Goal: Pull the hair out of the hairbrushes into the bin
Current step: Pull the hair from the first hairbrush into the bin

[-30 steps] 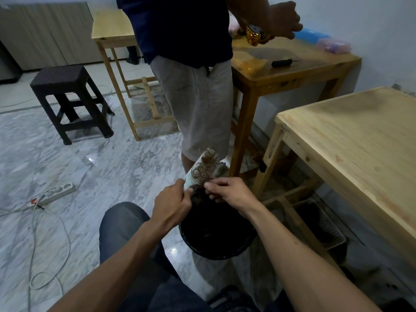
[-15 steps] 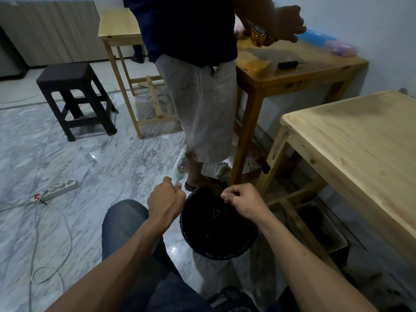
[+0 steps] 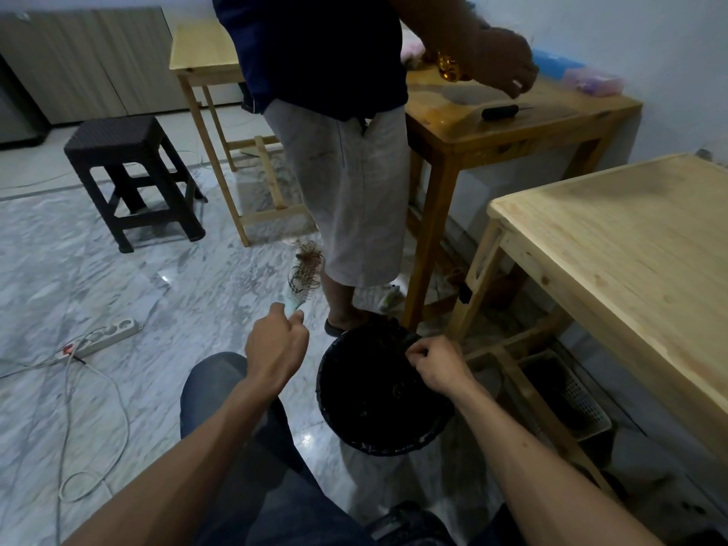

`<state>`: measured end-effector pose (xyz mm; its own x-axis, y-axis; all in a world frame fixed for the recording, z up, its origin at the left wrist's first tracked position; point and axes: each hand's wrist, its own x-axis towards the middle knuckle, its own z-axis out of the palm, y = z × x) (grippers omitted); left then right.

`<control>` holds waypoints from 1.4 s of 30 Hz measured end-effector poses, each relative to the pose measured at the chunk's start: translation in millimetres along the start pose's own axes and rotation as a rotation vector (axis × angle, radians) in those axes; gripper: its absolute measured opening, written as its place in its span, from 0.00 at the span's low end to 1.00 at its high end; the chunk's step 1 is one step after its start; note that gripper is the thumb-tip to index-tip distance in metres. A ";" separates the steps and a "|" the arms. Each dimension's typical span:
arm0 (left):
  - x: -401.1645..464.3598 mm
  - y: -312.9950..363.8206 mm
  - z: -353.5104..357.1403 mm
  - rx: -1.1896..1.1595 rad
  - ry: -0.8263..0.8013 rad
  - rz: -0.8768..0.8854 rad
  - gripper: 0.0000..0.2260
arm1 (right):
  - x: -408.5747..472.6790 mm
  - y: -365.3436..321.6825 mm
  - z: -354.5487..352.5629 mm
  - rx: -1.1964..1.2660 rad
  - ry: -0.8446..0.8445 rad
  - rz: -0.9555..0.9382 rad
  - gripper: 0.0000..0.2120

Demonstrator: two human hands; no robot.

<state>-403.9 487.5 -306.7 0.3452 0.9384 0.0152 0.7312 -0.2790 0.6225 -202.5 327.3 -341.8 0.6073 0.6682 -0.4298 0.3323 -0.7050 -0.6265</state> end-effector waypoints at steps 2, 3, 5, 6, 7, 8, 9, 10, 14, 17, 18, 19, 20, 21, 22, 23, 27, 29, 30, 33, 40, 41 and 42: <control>-5.6 4.3 3.4 0.011 -0.026 0.075 0.12 | -1.0 -10.6 -3.4 -0.067 -0.133 0.007 0.25; -8.5 6.4 4.6 0.027 -0.036 0.124 0.11 | -2.5 -17.6 -6.4 -0.084 -0.180 -0.003 0.31; -13.6 10.5 7.1 0.069 -0.054 0.231 0.10 | -6.1 -32.8 -9.9 -0.010 -0.186 -0.057 0.41; -15.7 12.6 8.3 0.087 -0.060 0.285 0.09 | -7.1 -39.7 -11.1 0.071 -0.164 -0.102 0.45; -17.4 14.9 9.5 0.108 -0.065 0.333 0.08 | -7.2 -44.7 -11.3 0.172 -0.147 -0.153 0.48; -18.7 17.4 10.4 0.133 -0.070 0.376 0.08 | -6.7 -47.9 -11.2 0.288 -0.148 -0.206 0.49; -19.4 19.5 11.3 0.154 -0.075 0.406 0.08 | -4.4 -48.7 -10.2 0.400 -0.172 -0.247 0.47; -20.2 21.6 11.6 0.165 -0.076 0.428 0.08 | -2.7 -49.7 -9.2 0.495 -0.211 -0.277 0.42; -20.5 23.6 13.1 0.173 -0.066 0.437 0.08 | -4.3 -53.5 -2.5 0.664 -0.196 -0.266 0.10; -16.7 17.1 13.0 0.117 -0.059 0.306 0.08 | -6.9 -48.9 -0.7 0.672 -0.037 -0.240 0.03; -13.9 13.6 11.7 0.071 -0.051 0.229 0.09 | -8.4 -46.0 -2.9 0.658 -0.012 -0.227 0.03; -10.7 9.6 9.9 0.019 -0.037 0.149 0.11 | -10.4 -41.6 -5.8 0.640 0.005 -0.216 0.04; -7.6 5.7 7.7 -0.030 -0.019 0.080 0.11 | -12.3 -36.9 -9.1 0.617 0.017 -0.204 0.04; -4.9 2.1 5.7 -0.067 -0.007 0.029 0.12 | -13.3 -31.8 -12.1 0.597 0.025 -0.191 0.04; -3.3 -0.2 3.3 -0.091 0.001 0.002 0.12 | -13.9 -27.4 -13.9 0.572 0.031 -0.172 0.04; -2.1 -1.9 1.6 -0.102 0.005 -0.008 0.13 | -13.1 -23.3 -13.7 0.546 0.038 -0.147 0.05; -5.3 0.6 -2.6 -0.116 0.006 0.023 0.16 | -10.1 -15.6 -6.8 0.472 0.042 -0.068 0.08; -9.1 4.0 -1.5 -0.099 -0.019 0.067 0.16 | -8.3 -15.0 -1.2 0.331 -0.058 -0.082 0.13; -10.9 5.1 -0.5 -0.081 -0.030 0.091 0.16 | -9.2 -17.2 0.5 0.262 -0.124 -0.076 0.20; -13.6 5.0 3.9 -0.038 -0.065 0.163 0.13 | -12.4 -32.4 -3.4 0.222 -0.194 -0.053 0.33; -20.3 12.3 9.2 0.041 -0.119 0.300 0.14 | -13.4 -58.4 -12.8 0.651 0.139 -0.249 0.27; -21.2 12.3 10.3 0.050 -0.123 0.314 0.13 | -12.0 -60.6 -12.2 0.679 0.193 -0.265 0.24; -22.6 12.2 11.1 0.057 -0.131 0.327 0.12 | -11.1 -63.5 -12.6 0.702 0.229 -0.269 0.21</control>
<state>-396.2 460.7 -308.1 0.6364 0.7643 0.1040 0.5999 -0.5752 0.5561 -221.3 361.7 -289.1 0.7297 0.6752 -0.1079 0.0021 -0.1599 -0.9871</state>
